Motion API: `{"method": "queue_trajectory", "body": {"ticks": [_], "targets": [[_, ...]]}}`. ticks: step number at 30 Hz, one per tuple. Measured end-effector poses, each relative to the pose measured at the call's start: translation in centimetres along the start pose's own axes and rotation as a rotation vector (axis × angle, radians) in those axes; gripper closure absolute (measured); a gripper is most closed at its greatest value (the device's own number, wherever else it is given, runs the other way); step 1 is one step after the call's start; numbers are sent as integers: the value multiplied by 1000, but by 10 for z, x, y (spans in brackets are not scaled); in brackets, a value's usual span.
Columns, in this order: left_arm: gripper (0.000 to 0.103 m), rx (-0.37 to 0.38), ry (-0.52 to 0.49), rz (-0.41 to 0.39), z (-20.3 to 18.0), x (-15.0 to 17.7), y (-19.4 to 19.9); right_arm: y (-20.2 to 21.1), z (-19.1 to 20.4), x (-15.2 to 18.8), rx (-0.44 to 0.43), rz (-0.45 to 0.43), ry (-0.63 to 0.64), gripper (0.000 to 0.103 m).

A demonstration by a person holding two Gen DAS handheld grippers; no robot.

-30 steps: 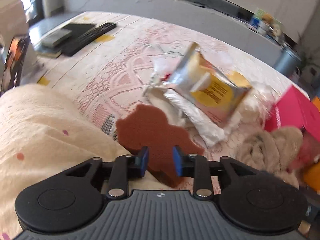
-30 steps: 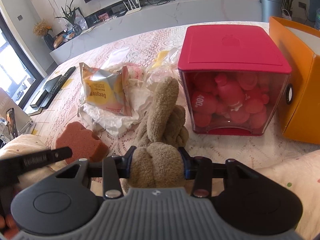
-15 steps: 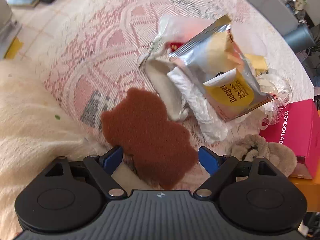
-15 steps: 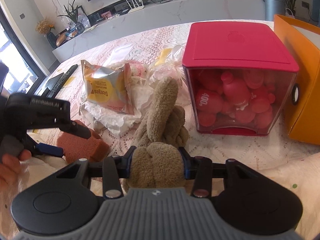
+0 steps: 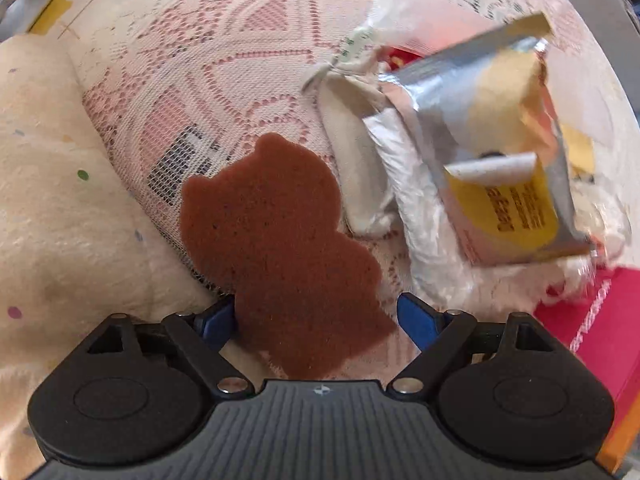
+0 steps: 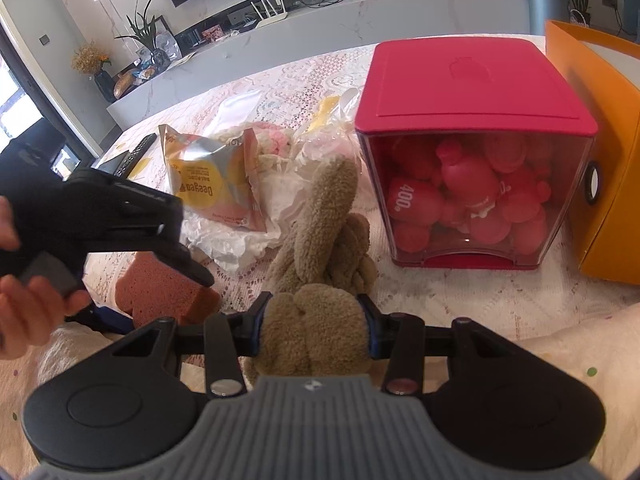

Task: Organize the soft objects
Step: 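Lift the sponge with the left tool while the right tool lifts the plush toy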

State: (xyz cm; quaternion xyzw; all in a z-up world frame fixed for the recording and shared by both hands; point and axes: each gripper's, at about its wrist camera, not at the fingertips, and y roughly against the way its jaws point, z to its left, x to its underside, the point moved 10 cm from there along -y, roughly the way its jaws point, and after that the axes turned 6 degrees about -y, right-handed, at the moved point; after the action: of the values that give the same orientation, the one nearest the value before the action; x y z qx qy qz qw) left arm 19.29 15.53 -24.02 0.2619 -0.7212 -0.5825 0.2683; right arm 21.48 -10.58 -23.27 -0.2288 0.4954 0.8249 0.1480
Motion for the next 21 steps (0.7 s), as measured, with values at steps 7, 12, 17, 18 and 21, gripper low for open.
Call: {"method": "queue_trajectory", "body": {"ticks": [7, 12, 17, 18, 21], "targets": [[2, -70, 6, -41, -5, -4, -9, -1, -1, 0, 0, 4, -5, 58], [15, -102, -51, -81, -13, 2, -9, -1, -4, 0, -5, 7, -18, 58], [22, -31, -81, -144, -6, 8, -1, 0, -2, 1, -3, 3, -13, 58], [23, -20, -95, -177, -4, 12, 1, -1, -3, 1, -4, 3, -13, 58], [23, -3, -157, -281, -4, 24, 14, 0, -3, 1, -2, 2, -13, 58]]}}
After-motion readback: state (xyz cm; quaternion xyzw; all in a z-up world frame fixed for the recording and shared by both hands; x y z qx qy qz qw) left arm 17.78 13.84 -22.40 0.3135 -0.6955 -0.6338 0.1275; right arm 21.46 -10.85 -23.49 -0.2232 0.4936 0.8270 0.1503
